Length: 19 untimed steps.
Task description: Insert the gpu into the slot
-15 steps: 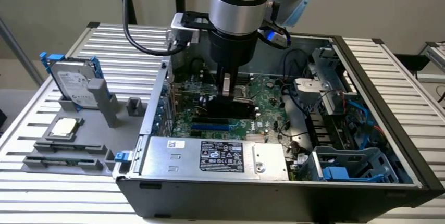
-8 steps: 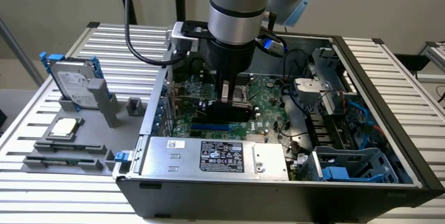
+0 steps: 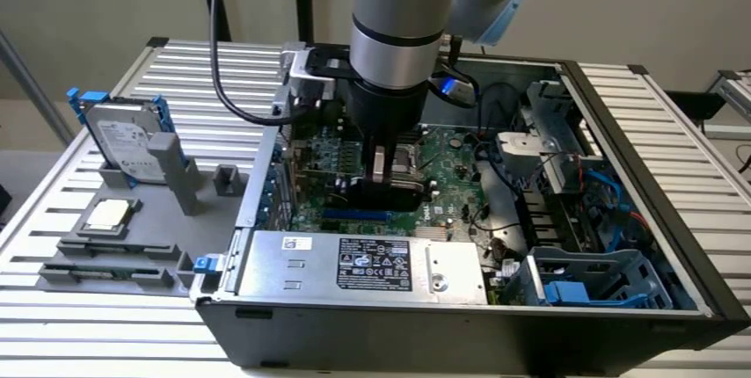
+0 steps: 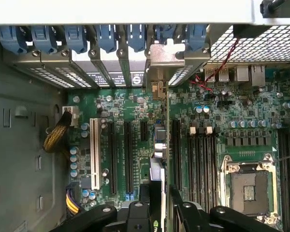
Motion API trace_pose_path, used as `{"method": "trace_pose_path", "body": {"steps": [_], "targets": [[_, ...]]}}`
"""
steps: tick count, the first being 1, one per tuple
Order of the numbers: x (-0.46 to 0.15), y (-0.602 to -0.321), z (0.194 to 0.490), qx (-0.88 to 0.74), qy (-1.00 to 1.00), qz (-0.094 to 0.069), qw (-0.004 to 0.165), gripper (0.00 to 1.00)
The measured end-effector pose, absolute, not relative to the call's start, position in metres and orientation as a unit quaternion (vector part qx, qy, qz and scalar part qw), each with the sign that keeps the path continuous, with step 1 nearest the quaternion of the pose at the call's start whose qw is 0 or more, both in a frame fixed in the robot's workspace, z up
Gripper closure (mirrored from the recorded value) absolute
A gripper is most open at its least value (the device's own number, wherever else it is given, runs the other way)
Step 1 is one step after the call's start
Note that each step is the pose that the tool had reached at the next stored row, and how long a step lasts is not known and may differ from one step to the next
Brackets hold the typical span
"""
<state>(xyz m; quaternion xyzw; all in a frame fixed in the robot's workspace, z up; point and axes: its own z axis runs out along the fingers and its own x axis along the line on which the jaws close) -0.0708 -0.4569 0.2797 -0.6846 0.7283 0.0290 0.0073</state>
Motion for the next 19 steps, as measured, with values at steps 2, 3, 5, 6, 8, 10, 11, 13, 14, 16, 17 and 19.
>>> {"method": "trace_pose_path", "body": {"steps": [2, 3, 5, 6, 8, 10, 11, 13, 14, 16, 17, 19], "targets": [[-0.0708, -0.4569, 0.2777, -0.687, 0.726, 0.029, 0.007, 0.74], [-0.0708, -0.4569, 0.2771, -0.688, 0.725, 0.030, 0.007, 0.74], [-0.0710, -0.4570, 0.2769, -0.689, 0.724, 0.030, 0.006, 0.74], [-0.0713, -0.4570, 0.2768, -0.690, 0.723, 0.030, 0.006, 0.74], [-0.0716, -0.4569, 0.2766, -0.690, 0.723, 0.030, 0.006, 0.74], [-0.0717, -0.4569, 0.2766, -0.690, 0.723, 0.031, 0.006, 0.74], [-0.0717, -0.4569, 0.2766, -0.690, 0.723, 0.031, 0.006, 0.74], [-0.0717, -0.4569, 0.2766, -0.690, 0.723, 0.031, 0.006, 0.74], [-0.0717, -0.4569, 0.2766, -0.690, 0.723, 0.031, 0.006, 0.74], [-0.0722, -0.4569, 0.2765, -0.690, 0.723, 0.031, 0.006, 0.74], [-0.0725, -0.4568, 0.2764, -0.690, 0.723, 0.031, 0.006, 0.74], [-0.0741, -0.4568, 0.2763, -0.690, 0.723, 0.031, 0.006, 0.74]]}}
